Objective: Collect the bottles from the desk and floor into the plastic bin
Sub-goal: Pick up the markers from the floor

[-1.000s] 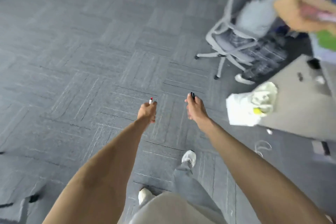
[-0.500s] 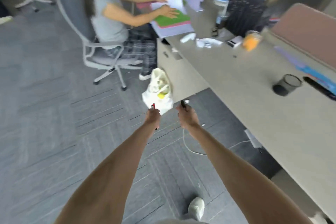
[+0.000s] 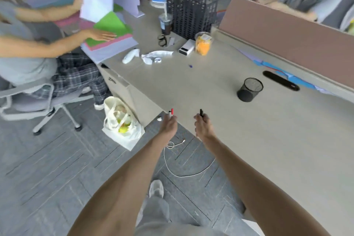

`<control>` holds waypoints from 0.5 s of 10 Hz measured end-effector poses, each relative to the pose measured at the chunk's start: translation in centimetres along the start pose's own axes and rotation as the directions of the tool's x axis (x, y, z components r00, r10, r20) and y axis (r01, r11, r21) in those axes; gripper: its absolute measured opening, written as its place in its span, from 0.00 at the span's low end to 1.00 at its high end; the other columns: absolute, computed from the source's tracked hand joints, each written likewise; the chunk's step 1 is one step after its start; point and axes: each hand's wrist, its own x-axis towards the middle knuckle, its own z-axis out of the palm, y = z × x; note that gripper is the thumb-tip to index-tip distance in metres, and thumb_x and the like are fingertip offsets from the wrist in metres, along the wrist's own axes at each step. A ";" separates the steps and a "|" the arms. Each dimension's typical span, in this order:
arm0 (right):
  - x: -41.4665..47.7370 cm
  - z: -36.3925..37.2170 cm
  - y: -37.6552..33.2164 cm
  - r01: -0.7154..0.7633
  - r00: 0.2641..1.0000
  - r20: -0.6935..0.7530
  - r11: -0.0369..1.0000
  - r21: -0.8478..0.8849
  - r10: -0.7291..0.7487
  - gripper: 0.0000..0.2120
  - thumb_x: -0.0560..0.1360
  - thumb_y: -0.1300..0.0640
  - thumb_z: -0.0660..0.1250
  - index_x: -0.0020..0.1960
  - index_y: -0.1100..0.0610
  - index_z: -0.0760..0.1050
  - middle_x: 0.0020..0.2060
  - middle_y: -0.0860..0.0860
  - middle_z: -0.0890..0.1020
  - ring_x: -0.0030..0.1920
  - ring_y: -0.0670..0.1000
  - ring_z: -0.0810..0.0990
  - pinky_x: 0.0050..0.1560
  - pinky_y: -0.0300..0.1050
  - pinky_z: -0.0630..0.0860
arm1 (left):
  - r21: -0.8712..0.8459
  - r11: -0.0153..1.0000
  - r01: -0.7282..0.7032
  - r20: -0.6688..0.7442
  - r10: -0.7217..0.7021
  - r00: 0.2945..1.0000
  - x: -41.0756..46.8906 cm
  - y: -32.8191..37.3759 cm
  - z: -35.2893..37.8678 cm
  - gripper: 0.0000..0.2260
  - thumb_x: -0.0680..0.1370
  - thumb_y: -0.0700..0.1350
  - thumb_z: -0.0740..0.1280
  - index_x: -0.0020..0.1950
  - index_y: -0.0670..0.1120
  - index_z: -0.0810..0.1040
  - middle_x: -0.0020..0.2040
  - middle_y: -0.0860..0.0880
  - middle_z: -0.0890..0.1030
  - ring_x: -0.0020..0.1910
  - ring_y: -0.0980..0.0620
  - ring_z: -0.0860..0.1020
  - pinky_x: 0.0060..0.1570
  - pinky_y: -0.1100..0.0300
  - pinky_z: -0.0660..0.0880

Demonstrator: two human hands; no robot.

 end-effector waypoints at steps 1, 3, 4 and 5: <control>2.6 -2.4 -0.8 -0.036 0.985 -0.166 0.998 0.045 0.043 0.13 0.78 0.43 0.53 0.54 0.50 0.69 0.54 0.54 0.73 0.52 0.54 0.72 0.59 0.51 0.74 | 0.043 0.997 -0.060 0.148 0.053 0.988 4.1 2.4 2.9 0.09 0.81 0.46 0.54 0.54 0.43 0.69 0.45 0.40 0.77 0.41 0.44 0.75 0.44 0.53 0.68; 5.5 -9.6 -2.1 -0.066 0.919 -0.393 0.993 -0.094 0.024 0.21 0.84 0.56 0.52 0.73 0.66 0.65 0.73 0.61 0.66 0.73 0.54 0.64 0.72 0.48 0.59 | 0.312 0.923 -0.226 0.320 0.122 0.939 8.1 10.3 9.7 0.17 0.82 0.49 0.53 0.66 0.42 0.71 0.66 0.37 0.71 0.65 0.39 0.70 0.63 0.52 0.68; 7.6 -13.6 -2.2 -0.089 0.826 -0.561 0.995 -0.039 0.052 0.18 0.84 0.53 0.54 0.65 0.64 0.71 0.63 0.61 0.74 0.64 0.57 0.73 0.63 0.49 0.68 | 0.351 0.883 -0.311 0.384 0.167 0.908 10.2 13.8 14.0 0.16 0.82 0.49 0.55 0.63 0.41 0.72 0.65 0.36 0.67 0.65 0.39 0.68 0.63 0.46 0.71; 10.7 -18.3 -2.2 -0.071 0.780 -0.623 0.997 0.008 0.060 0.12 0.82 0.50 0.57 0.45 0.58 0.70 0.42 0.62 0.82 0.42 0.59 0.80 0.41 0.47 0.75 | 0.263 0.886 -0.382 0.449 0.238 0.861 11.9 16.9 18.1 0.11 0.81 0.48 0.58 0.47 0.40 0.73 0.47 0.37 0.73 0.42 0.43 0.76 0.39 0.61 0.77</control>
